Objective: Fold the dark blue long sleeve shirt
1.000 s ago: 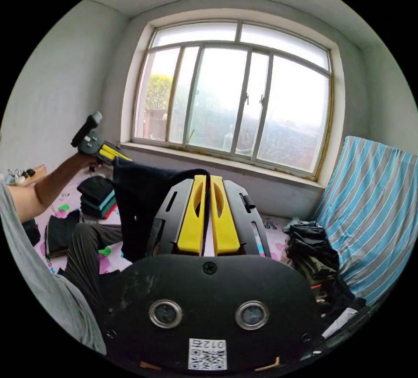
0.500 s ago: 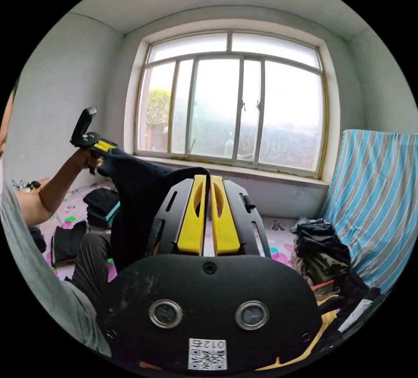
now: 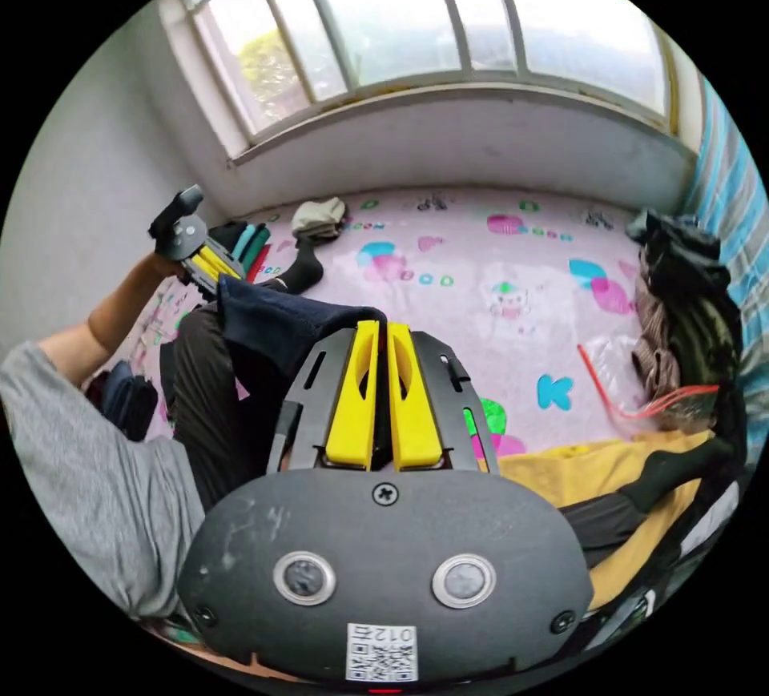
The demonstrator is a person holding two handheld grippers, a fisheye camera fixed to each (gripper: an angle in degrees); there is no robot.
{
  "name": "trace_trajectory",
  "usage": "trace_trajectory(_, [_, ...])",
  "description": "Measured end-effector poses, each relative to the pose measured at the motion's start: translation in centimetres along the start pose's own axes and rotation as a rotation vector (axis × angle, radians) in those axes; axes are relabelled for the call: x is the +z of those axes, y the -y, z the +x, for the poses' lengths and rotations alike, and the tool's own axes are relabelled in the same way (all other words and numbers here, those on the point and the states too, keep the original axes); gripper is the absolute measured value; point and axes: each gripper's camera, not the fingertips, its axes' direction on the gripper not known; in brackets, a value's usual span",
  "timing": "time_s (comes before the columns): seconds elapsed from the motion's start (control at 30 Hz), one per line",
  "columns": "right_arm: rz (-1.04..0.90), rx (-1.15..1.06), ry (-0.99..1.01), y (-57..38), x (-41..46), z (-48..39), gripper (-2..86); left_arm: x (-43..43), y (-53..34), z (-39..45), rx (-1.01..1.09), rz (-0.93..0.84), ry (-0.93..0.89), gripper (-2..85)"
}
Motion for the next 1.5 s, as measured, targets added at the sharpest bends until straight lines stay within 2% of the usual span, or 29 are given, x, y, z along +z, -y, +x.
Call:
trace_trajectory(0.07, [-0.042, 0.096, -0.047, 2.0, 5.9, 3.1, -0.5, 2.7, 2.0, -4.0, -0.096, 0.008, 0.004, 0.1])
trace_trajectory(0.23, [-0.137, 0.298, -0.116, 4.6, 15.4, 7.6, 1.7, 7.8, 3.2, -13.0, -0.461, 0.11, 0.16, 3.5])
trace_trajectory(0.3, [-0.12, 0.348, -0.148, 4.1, 16.5, 8.3, 3.3, 8.6, 1.9, -14.2, -0.48, 0.125, 0.159, 5.1])
trace_trajectory(0.43, [-0.169, 0.4, -0.057, 1.0, 17.6, 8.6, 8.5, 10.1, -3.4, -16.4, -0.52, 0.11, 0.056, 8.7])
trace_trajectory(0.63, [-0.181, 0.224, -0.125, -1.6, 19.0, -1.6, 11.2, 12.0, -11.2, -19.2, -0.66, 0.215, -0.259, 12.0])
trace_trajectory(0.77, [-0.223, 0.023, -0.265, -1.6, 22.8, -9.5, 12.3, 13.5, -11.6, -19.5, -0.669, 0.176, -0.235, 13.4])
trace_trajectory(0.93, [-0.306, -0.013, -0.334, -2.3, 25.5, -11.9, 11.8, 14.5, -11.9, -19.6, -0.653, 0.141, -0.176, 13.8])
trace_trajectory(1.03, [-0.342, -0.026, -0.415, -2.8, 25.9, -12.3, 7.5, 14.6, -12.8, -20.6, -0.687, 0.146, -0.191, 13.3])
trace_trajectory(1.17, [-0.328, 0.01, -0.369, -3.1, 25.1, -12.5, 0.5, 14.0, -15.1, -22.0, -0.791, 0.231, -0.192, 12.1])
trace_trajectory(1.3, [-0.303, 0.057, -0.349, -3.6, 24.6, -13.3, 1.7, 16.8, -16.7, -22.6, -0.809, 0.201, -0.411, 11.4])
trace_trajectory(1.5, [-0.199, 0.004, -0.461, -5.1, 22.6, -17.6, 6.7, 16.4, -19.3, -18.6, -0.79, 0.216, -0.305, 7.0])
